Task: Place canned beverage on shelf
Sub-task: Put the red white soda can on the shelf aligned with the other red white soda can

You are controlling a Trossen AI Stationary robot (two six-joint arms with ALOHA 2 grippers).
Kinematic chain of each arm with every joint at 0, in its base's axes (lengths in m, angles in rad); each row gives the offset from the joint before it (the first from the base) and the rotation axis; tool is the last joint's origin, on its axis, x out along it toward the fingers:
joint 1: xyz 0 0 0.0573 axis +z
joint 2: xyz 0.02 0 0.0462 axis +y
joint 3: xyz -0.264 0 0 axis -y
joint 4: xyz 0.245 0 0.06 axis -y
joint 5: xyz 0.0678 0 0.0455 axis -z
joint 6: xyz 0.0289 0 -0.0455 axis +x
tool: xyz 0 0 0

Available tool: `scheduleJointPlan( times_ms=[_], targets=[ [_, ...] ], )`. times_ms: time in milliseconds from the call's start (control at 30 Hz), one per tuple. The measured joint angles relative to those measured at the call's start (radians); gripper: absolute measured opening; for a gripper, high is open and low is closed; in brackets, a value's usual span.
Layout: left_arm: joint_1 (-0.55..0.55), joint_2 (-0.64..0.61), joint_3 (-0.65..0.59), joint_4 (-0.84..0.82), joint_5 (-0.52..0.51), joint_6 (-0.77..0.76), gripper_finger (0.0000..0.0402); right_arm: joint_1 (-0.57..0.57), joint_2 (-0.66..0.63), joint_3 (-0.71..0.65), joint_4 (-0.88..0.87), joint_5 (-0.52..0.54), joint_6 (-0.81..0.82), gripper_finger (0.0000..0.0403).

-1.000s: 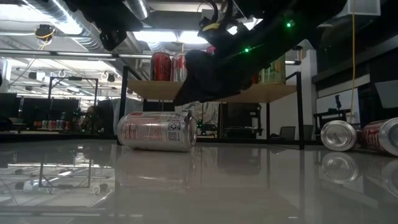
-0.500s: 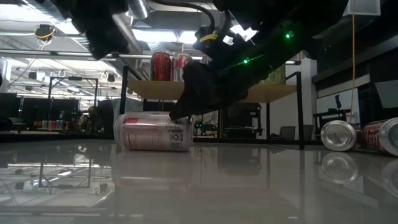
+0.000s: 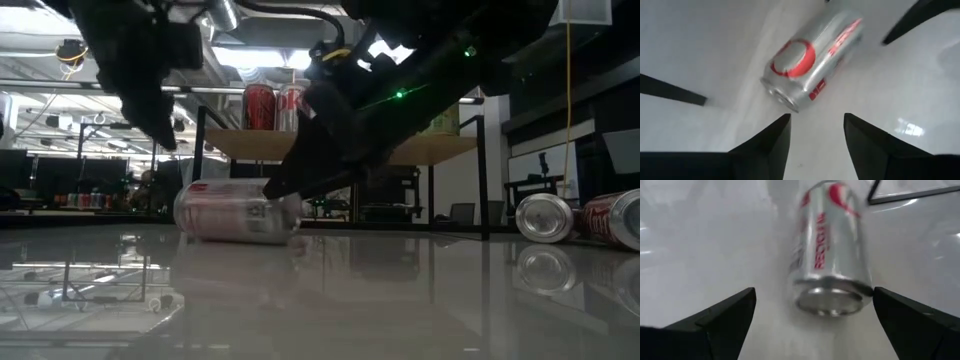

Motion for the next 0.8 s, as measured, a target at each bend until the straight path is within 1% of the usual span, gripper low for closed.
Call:
scheduleJointPlan(
  times_ms=[100, 267, 400, 667, 800],
  targets=[
    [0.0, 0.069, 0.0, 0.008, 0.0, 0.015, 0.0181, 0.0, 0.0, 0.0, 0.002, -0.034, 0.0, 0.0392],
    [0.0, 0.168, 0.0, 0.018, 0.0, 0.122, 0.0183, 0.0, 0.0, 0.0, 0.007, -0.035, 0.0, 0.0392],
    [0.0, 0.223, 0.0, 0.066, -0.014, 0.18, 0.0183, 0.0, 0.0, 0.0, 0.024, -0.033, 0.0, 0.0392],
    [0.003, 0.255, 0.0, 0.091, -0.013, 0.185, 0.0183, 0.0, 0.0, 0.019, 0.027, -0.033, -0.003, 0.0392],
    [0.002, 0.255, 0.0, 0.093, 0.03, 0.185, 0.0183, 0.0, 0.0, 0.059, 0.03, -0.033, -0.03, 0.0392]
  ],
)
